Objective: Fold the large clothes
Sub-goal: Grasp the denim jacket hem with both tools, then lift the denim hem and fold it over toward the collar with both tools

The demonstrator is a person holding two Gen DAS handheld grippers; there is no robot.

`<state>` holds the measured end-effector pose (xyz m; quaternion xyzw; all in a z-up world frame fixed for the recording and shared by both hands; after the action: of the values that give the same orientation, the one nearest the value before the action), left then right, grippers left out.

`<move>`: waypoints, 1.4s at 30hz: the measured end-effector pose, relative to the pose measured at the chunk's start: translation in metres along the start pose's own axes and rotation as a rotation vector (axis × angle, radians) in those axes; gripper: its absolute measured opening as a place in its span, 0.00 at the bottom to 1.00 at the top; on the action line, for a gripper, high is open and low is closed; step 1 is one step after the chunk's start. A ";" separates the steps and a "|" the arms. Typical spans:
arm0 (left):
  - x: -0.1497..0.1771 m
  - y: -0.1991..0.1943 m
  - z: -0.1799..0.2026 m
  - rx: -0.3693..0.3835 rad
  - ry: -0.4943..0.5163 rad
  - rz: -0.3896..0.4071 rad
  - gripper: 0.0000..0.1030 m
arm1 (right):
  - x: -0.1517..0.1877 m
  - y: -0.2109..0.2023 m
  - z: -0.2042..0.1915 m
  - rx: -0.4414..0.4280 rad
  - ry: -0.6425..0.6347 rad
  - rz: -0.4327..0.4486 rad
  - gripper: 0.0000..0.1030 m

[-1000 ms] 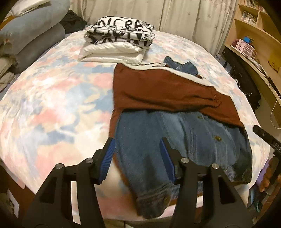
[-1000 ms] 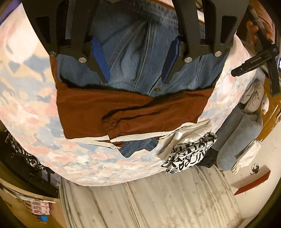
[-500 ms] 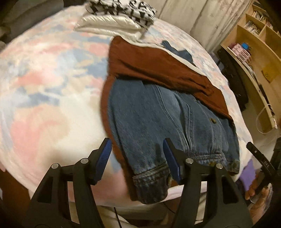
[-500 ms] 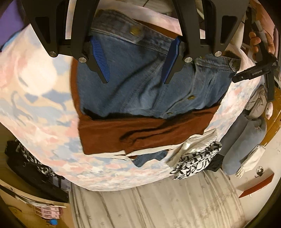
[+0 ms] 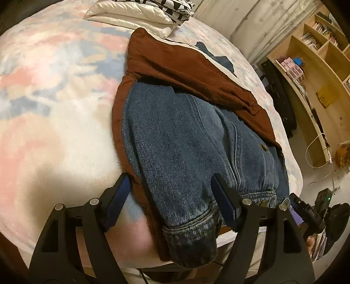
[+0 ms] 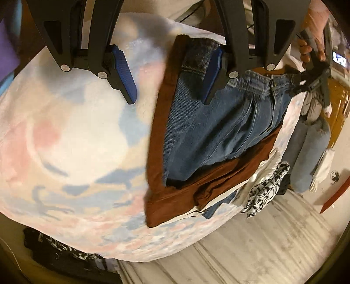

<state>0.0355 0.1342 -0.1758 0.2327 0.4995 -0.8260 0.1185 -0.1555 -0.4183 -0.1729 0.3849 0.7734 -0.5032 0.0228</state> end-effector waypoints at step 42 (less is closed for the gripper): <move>-0.014 0.033 -0.001 0.194 -0.071 0.052 0.34 | -0.007 0.052 -0.022 -0.409 0.023 -0.133 0.40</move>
<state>0.0620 0.1187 -0.1945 0.2267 0.4064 -0.8749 0.1344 -0.1104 -0.3949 -0.1986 0.3259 0.8834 -0.3317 0.0583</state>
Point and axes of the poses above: each gripper's, at about its wrist camera, not at the fingertips, and y roughly the way its jaws point, z to its right, x to its underside, the point moved 1 cm from there along y, roughly the way its jaws point, and after that the axes turned 11 degrees about y, right-handed, at the moved point
